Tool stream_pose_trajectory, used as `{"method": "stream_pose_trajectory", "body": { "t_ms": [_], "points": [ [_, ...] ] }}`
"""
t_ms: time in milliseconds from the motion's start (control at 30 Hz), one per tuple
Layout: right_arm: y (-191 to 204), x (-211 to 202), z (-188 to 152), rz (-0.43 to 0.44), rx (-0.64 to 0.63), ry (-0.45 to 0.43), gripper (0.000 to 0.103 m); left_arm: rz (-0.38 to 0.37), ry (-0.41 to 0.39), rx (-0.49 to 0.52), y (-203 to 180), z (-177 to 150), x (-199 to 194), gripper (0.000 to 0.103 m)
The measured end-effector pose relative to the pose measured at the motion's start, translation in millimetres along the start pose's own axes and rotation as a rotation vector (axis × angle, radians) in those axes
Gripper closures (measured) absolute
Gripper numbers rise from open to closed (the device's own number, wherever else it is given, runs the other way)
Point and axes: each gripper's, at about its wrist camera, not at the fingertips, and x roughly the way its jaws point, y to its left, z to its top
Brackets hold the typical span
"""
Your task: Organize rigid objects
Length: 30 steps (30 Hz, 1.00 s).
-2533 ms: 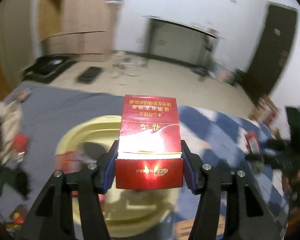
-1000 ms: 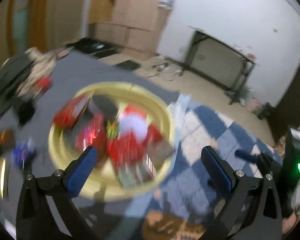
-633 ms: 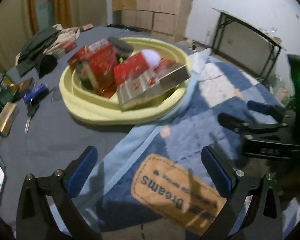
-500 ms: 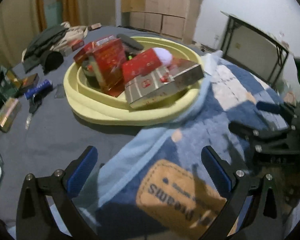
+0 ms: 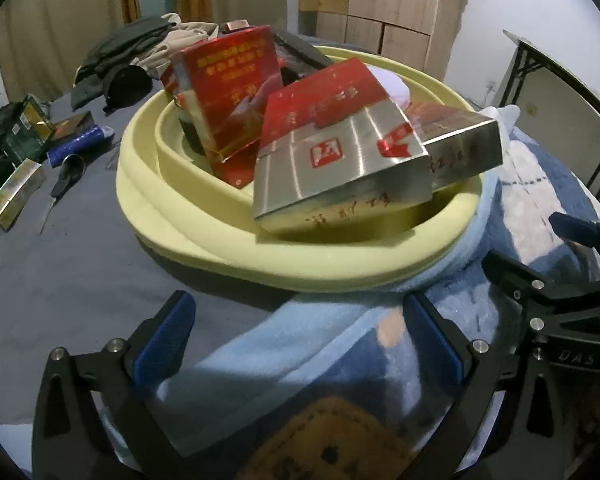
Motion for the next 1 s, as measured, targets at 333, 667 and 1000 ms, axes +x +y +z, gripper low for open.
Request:
{"method": "stream_pose_trajectory", "body": {
  "t_ms": [333,667,1000],
  "points": [
    [3.5,2.5,-0.8,-0.014,-0.004,-0.010,0.000,-0.006,0.006,-0.002,1.2,-2.5,-3.6,0.000],
    [2.1,0.7,-1.3,-0.011,-0.002,-0.009,0.000,-0.006,0.007,-0.002,1.8,-2.0,-3.6,0.000],
    [2.1,-0.1,-1.6,-0.012,-0.003,-0.010,0.000,-0.006,0.007,-0.002,1.1,-1.5,-2.7,0.000]
  ]
}}
